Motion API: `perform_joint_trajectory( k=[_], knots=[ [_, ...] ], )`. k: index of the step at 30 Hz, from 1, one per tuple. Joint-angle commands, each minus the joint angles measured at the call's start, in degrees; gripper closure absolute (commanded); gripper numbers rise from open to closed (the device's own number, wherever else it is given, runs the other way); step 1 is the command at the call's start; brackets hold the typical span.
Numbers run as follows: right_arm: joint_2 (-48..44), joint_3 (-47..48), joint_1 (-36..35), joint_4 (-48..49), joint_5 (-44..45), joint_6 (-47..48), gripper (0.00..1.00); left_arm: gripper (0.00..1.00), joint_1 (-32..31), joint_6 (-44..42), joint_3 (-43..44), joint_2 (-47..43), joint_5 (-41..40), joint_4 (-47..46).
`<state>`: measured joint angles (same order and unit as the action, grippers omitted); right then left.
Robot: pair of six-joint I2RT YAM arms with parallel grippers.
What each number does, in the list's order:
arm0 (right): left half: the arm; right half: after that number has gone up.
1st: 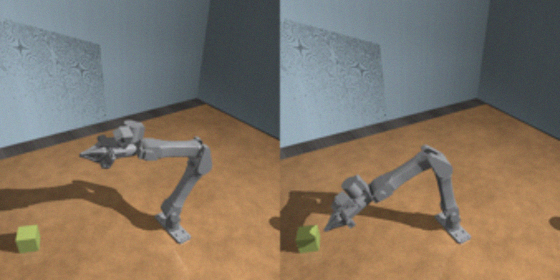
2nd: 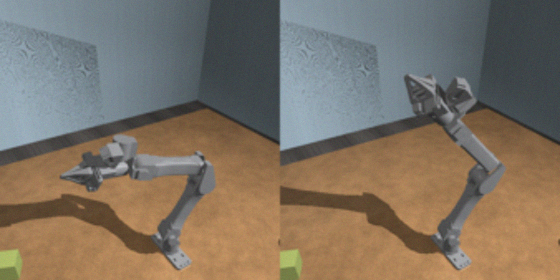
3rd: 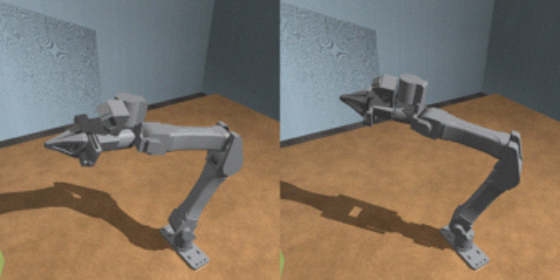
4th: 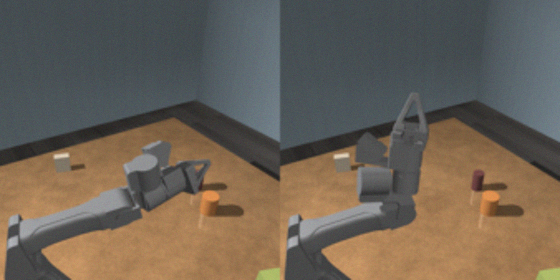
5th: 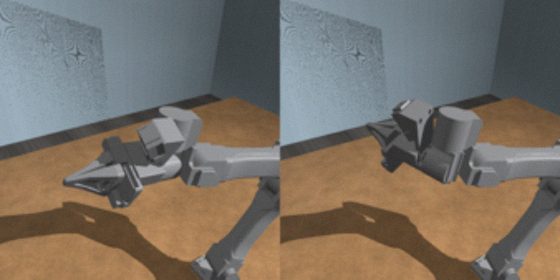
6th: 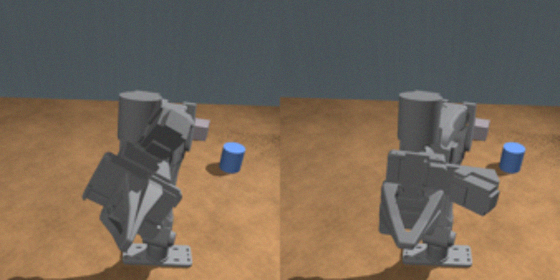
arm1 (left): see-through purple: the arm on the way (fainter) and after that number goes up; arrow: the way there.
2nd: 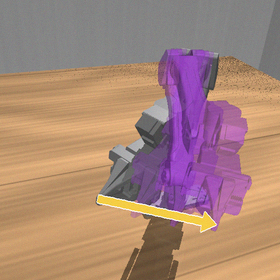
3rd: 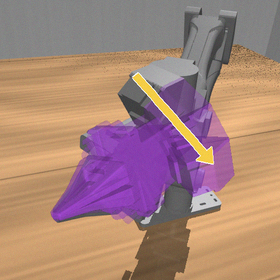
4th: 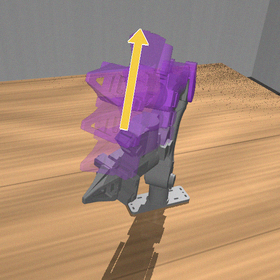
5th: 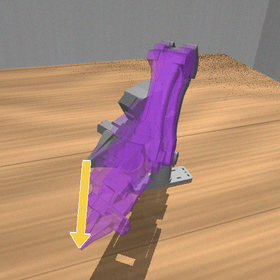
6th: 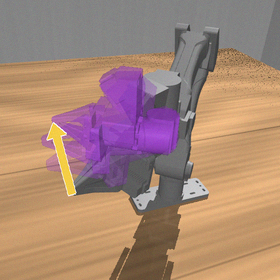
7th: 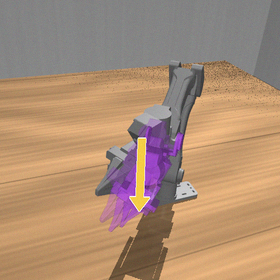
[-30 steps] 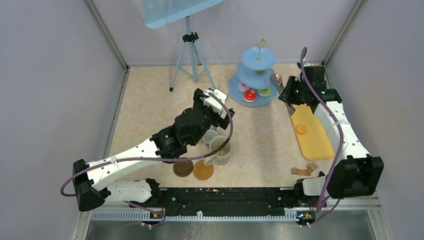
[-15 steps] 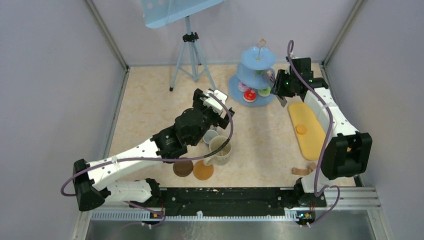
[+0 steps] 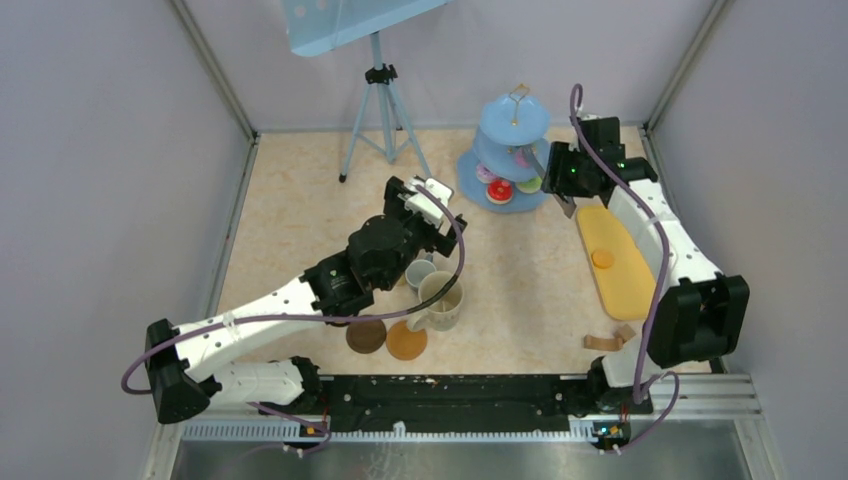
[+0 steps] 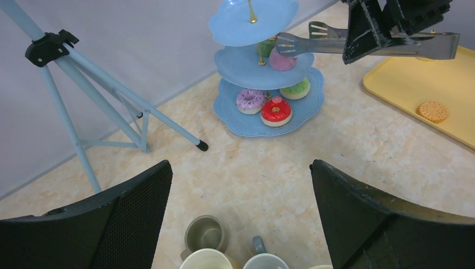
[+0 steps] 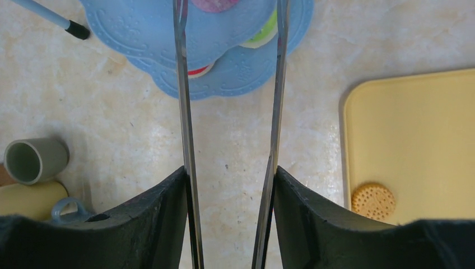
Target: Serve the afternoon tea
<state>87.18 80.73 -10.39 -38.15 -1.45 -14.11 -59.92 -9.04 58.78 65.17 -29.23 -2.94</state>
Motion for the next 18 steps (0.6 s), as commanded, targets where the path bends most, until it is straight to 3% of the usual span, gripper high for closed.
perform_joint_trajectory(
  k=[1, 8, 11, 15, 18],
  knots=[
    [-9.9, -3.3, -0.4, -0.8, 5.4, 0.0, 0.47, 0.01, 0.0, 1.1, 0.9, 0.1, 1.3, -1.5],
    [-20.9, -13.3, 1.0, -3.7, 18.1, 1.0, 0.47, 0.01, -0.3, 1.8, 1.0, -0.8, 1.8, -1.4],
    [-22.2, -16.3, 8.0, -4.9, 21.2, -1.3, 0.47, 0.01, -0.3, 1.8, 1.1, -0.4, 1.8, -1.3],
    [-22.6, -20.3, 21.3, -0.1, 15.2, -4.7, 0.48, 0.01, -0.7, 1.3, 0.7, -0.9, 1.5, -1.6],
    [-18.4, -20.7, 25.1, 3.4, 13.4, -5.7, 0.47, 0.01, -1.7, -0.2, 0.1, -1.3, 0.2, -2.7]
  ],
)
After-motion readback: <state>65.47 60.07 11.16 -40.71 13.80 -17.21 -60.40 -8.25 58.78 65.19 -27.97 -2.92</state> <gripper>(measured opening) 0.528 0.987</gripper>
